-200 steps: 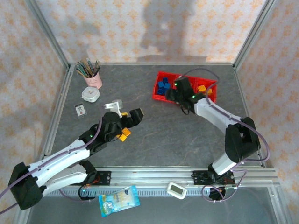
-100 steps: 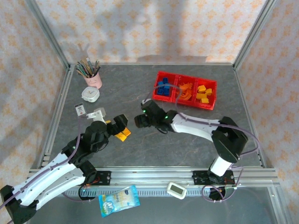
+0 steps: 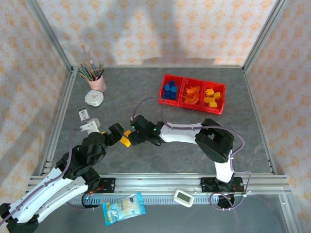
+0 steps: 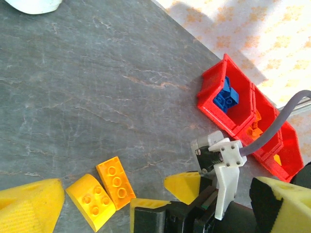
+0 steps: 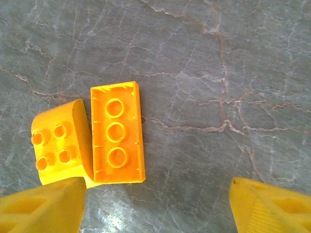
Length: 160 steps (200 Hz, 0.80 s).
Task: Sort the legos into containers by color
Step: Pick up the lego from the center of the table.
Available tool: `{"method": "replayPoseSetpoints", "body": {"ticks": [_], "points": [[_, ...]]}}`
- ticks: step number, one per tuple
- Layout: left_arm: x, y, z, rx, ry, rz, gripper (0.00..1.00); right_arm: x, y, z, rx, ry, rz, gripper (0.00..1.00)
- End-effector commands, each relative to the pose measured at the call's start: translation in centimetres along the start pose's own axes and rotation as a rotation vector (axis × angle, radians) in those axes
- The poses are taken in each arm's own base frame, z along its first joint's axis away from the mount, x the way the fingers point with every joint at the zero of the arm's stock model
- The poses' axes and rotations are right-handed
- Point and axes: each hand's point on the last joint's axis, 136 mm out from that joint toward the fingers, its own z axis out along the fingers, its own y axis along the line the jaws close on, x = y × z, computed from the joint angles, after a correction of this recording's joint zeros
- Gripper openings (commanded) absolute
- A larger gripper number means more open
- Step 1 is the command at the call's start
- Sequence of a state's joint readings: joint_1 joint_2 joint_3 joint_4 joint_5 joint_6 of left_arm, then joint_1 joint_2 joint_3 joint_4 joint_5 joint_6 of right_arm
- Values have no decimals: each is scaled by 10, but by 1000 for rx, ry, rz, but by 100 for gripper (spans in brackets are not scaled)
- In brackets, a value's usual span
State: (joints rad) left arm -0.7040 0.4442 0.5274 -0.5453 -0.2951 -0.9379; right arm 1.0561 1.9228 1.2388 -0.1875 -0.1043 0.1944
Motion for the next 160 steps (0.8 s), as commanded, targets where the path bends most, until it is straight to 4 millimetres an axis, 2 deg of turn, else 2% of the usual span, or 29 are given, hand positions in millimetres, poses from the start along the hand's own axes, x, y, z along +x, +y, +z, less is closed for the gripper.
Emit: {"method": "replayPoseSetpoints", "body": {"ticks": [1, 24, 57, 88, 135, 160], "points": [[0, 13, -1, -49, -12, 4, 99, 7, -3, 2, 38, 23, -49, 74], [0, 13, 1, -48, -14, 4, 99, 21, 0, 7, 44, 56, -89, 74], [0, 11, 2, -49, -14, 4, 99, 25, 5, 17, 32, 74, -102, 74], [0, 12, 2, -54, -14, 9, 99, 20, 7, 29, 41, 77, -112, 74], [-2, 11, 1, -51, -24, 11, 99, 3, 7, 45, 91, 45, -104, 73], [-2, 12, 1, -53, -24, 13, 99, 3, 5, 52, 109, 55, -106, 68]]}}
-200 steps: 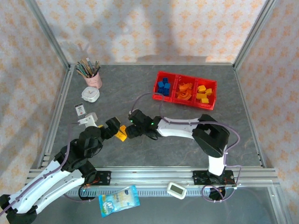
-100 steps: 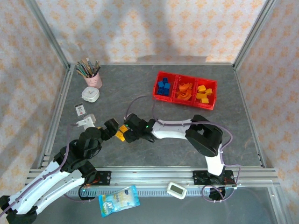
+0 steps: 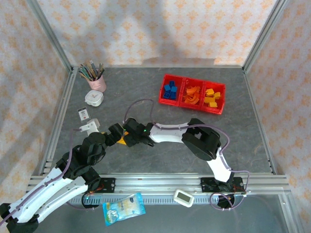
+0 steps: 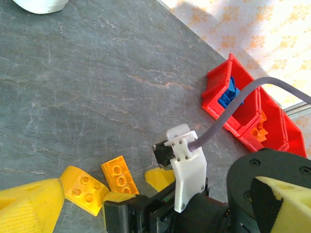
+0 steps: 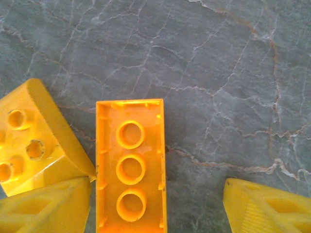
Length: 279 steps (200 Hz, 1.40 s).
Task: Sort the legos into containers by color
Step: Pick up the lego from the center of the table, then place the lego in the container.
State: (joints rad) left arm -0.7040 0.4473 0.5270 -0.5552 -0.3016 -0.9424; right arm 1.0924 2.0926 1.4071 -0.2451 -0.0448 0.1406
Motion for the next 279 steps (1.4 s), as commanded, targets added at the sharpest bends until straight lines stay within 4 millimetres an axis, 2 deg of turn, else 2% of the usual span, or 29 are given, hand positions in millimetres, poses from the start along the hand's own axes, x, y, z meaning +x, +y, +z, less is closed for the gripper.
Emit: {"method": "replayPoseSetpoints", "body": {"ticks": [1, 29, 78, 112, 136, 153, 178, 241, 261, 279], "points": [[-3, 9, 1, -40, -24, 13, 99, 5, -7, 16, 52, 20, -15, 68], [-4, 9, 1, -41, -30, 15, 99, 10, -11, 14, 62, 27, -11, 59], [-4, 3, 4, -22, -30, 14, 99, 8, -17, 0, 83, -2, 18, 35], [-6, -7, 6, -4, -23, 27, 99, -4, -27, -18, 91, -38, 77, 31], [-8, -17, 8, 19, -19, 37, 99, -9, -45, -40, 85, -69, 158, 31], [-7, -26, 12, 43, -7, 44, 99, -11, -71, -59, 99, -92, 241, 31], [-3, -40, 20, 82, 13, 56, 99, -5, -125, -84, 167, -113, 384, 31], [10, -82, 41, 206, 77, 85, 99, 1, -300, -163, 428, -257, 735, 30], [14, -93, 49, 232, 98, 98, 99, 6, -352, -182, 504, -292, 829, 29], [18, -100, 56, 244, 115, 107, 99, 12, -390, -192, 572, -314, 889, 29]]}}
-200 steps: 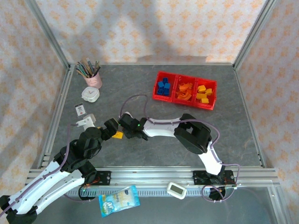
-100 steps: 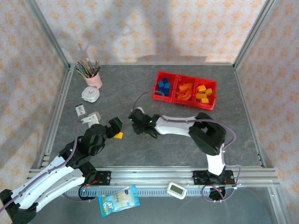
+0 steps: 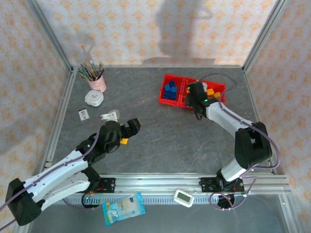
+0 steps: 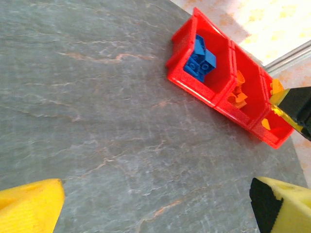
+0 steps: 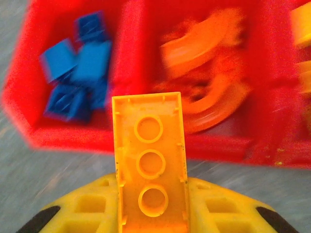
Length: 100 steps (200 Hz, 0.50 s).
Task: Sort the legos into containers by color
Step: Place the lego in the container.
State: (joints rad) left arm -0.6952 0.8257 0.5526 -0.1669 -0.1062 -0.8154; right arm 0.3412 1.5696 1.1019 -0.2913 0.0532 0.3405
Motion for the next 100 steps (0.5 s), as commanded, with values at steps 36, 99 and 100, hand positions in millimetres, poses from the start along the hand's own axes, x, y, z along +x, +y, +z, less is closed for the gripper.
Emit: {"method": "replayPoseSetpoints", "body": {"ticks": [36, 99, 100], "points": [[-15, -42, 15, 126, -8, 13, 99, -58, -68, 32, 138, -42, 127, 28], [-19, -40, 22, 113, -21, 9, 99, -74, -79, 51, 160, -29, 145, 49], [-19, -40, 22, 112, -20, 10, 99, -75, -79, 51, 158, -30, 145, 50]]}}
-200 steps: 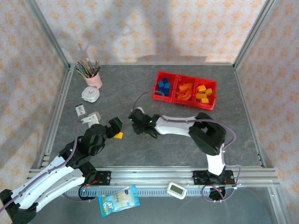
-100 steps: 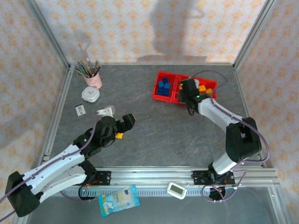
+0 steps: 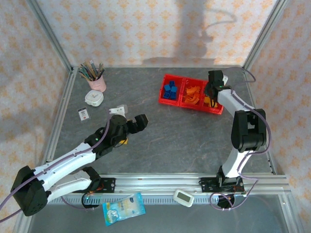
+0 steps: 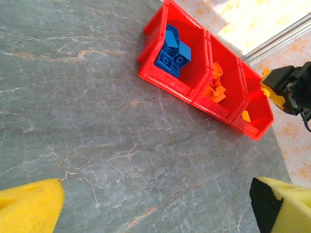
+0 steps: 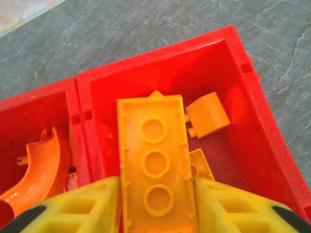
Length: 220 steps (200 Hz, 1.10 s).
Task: Sort the legos into containers by color
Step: Place the lego in the container, then pick up the lego from the bottom-left of the table.
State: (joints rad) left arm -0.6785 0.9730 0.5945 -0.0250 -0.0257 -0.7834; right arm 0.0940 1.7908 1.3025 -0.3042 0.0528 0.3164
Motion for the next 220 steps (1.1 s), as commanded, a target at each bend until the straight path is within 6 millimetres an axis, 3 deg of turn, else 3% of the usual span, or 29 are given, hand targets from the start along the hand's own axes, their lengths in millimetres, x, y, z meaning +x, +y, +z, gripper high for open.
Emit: {"method": "replayPoseSetpoints", "body": {"ticks": [1, 27, 57, 101, 145, 191, 220], "points": [[-18, -14, -3, 43, -49, -3, 99, -11, 6, -7, -21, -10, -3, 50], [-21, -8, -6, 24, -65, -10, 99, -9, 17, -23, -65, -22, -11, 56], [-25, 5, -16, -23, -88, -18, 99, 15, 53, -56, -177, -10, -91, 62], [-25, 34, -44, -117, -127, -51, 99, 110, 124, -105, -398, 79, -338, 70], [-27, 67, -79, -236, -163, -79, 99, 208, 181, -154, -603, 143, -599, 75], [-27, 90, -107, -298, -205, -125, 99, 305, 229, -186, -756, 215, -823, 79], [-28, 100, -118, -329, -224, -143, 99, 349, 256, -199, -820, 231, -920, 80]]}}
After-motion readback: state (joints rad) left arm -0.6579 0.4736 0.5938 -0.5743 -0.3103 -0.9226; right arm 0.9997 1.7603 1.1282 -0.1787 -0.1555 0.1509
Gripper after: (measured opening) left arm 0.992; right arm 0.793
